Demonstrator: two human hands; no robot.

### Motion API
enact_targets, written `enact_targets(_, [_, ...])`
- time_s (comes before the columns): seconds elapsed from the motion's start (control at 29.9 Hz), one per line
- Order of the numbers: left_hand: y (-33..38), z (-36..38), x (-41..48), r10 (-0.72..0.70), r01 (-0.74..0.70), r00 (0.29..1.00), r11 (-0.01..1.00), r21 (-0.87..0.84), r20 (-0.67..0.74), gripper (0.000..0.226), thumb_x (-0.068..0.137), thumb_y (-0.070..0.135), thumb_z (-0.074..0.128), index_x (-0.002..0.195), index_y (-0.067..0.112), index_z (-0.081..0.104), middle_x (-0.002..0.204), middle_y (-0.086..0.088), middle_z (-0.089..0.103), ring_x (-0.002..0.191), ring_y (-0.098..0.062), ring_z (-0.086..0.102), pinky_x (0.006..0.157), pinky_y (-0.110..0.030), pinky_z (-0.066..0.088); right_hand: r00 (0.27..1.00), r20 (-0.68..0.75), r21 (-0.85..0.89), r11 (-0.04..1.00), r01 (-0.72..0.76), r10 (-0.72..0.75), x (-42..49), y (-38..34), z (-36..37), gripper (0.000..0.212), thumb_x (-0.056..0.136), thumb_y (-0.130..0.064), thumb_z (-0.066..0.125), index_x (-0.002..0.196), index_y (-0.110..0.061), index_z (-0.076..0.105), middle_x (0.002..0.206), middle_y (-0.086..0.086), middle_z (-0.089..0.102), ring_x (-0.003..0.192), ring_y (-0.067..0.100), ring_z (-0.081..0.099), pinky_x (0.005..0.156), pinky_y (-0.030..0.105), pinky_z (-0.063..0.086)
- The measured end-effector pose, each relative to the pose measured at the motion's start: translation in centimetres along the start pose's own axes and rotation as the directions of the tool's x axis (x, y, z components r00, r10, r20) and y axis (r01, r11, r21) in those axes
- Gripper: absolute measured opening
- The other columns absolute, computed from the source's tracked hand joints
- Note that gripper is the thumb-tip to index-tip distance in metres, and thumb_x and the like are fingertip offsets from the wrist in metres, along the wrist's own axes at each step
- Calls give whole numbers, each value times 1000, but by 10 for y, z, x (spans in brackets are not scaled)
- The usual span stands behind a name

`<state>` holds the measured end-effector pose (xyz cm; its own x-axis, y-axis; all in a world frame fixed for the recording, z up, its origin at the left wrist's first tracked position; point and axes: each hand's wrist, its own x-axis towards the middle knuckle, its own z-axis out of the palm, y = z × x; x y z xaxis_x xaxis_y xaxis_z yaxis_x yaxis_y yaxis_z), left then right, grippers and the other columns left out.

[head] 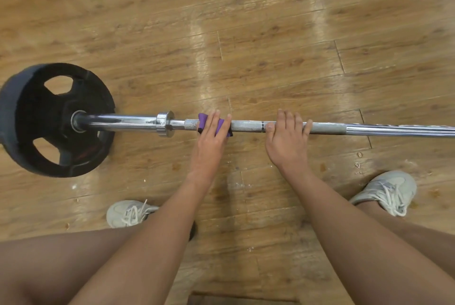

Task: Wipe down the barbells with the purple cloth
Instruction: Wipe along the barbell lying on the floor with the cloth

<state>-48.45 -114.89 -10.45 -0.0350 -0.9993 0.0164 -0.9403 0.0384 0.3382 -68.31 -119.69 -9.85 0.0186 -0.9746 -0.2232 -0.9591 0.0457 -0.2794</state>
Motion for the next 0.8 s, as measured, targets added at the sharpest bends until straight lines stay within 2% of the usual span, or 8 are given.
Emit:
enact_targets(0.13, [16, 1, -6, -106, 106, 994, 993, -49, 11, 80, 87, -11, 67, 154, 17, 35, 161, -18, 30, 152, -30, 22, 91, -43, 55, 999, -35, 9, 1000, -4, 4, -14, 0, 2, 66, 102, -43, 16, 155, -8, 31, 160, 11, 32, 151, 33, 17, 122, 55, 1])
enact_targets(0.23, [22, 5, -14, -120, 122, 992, 991, -52, 50, 88, 86, -12, 67, 156, 22, 27, 164, -14, 24, 154, -27, 15, 89, -39, 54, 999, -31, 23, 1000, -15, 16, -24, 1, 4, 60, 107, -40, 23, 158, -9, 25, 164, 11, 26, 153, 34, 11, 123, 54, -2])
enact_targets(0.33, [24, 5, -15, -114, 116, 992, 993, -37, 47, 82, 89, -10, 65, 155, 20, 27, 162, -16, 28, 154, -28, 18, 108, -47, 46, 1000, -20, 32, 999, -15, 15, -35, 3, 5, 59, 109, -40, 27, 159, -9, 22, 165, 11, 23, 155, 33, 6, 123, 53, -4])
enact_targets(0.4, [28, 4, -14, -125, 125, 991, 992, 4, 38, 73, 93, -7, 62, 154, 16, 31, 160, -18, 32, 153, -29, 21, 121, -51, 27, 1000, -14, 42, 999, -16, 17, -41, 4, 6, 60, 109, -40, 29, 159, -10, 22, 165, 11, 24, 155, 33, 5, 123, 53, -3])
enact_targets(0.47, [31, 3, -16, -80, 77, 996, 995, 63, 46, 70, 94, -4, 61, 154, 15, 30, 158, -19, 35, 152, -30, 23, 122, -53, 19, 999, -26, 57, 998, -19, 20, -49, 5, 8, 59, 109, -39, 32, 159, -9, 24, 165, 11, 25, 155, 34, 6, 123, 54, -2])
enact_targets(0.57, [28, 0, -26, 10, -22, 995, 992, 126, 96, 73, 90, -1, 66, 153, 14, 31, 156, -21, 37, 149, -32, 28, 120, -57, 26, 998, -63, 65, 998, -24, 28, -62, 5, 13, 58, 109, -37, 32, 158, -8, 25, 164, 13, 27, 155, 35, 7, 124, 55, 1])
enact_targets(0.67, [30, -6, -38, -9, -2, 993, 996, 90, 121, 64, 97, 5, 59, 155, 13, 32, 158, -22, 35, 151, -32, 26, 120, -57, 25, 995, -96, 59, 998, -29, 35, -73, 4, 16, 57, 109, -36, 33, 158, -8, 25, 165, 13, 25, 155, 34, 7, 124, 53, 0])
enact_targets(0.8, [36, -11, -44, -76, 66, 984, 996, 67, 163, 57, 105, 8, 43, 158, 15, 24, 165, -18, 22, 155, -29, 11, 124, -54, 12, 996, -83, 53, 998, -36, 40, -87, 6, 17, 58, 109, -37, 30, 160, -10, 20, 167, 12, 18, 156, 32, 3, 124, 49, -6])
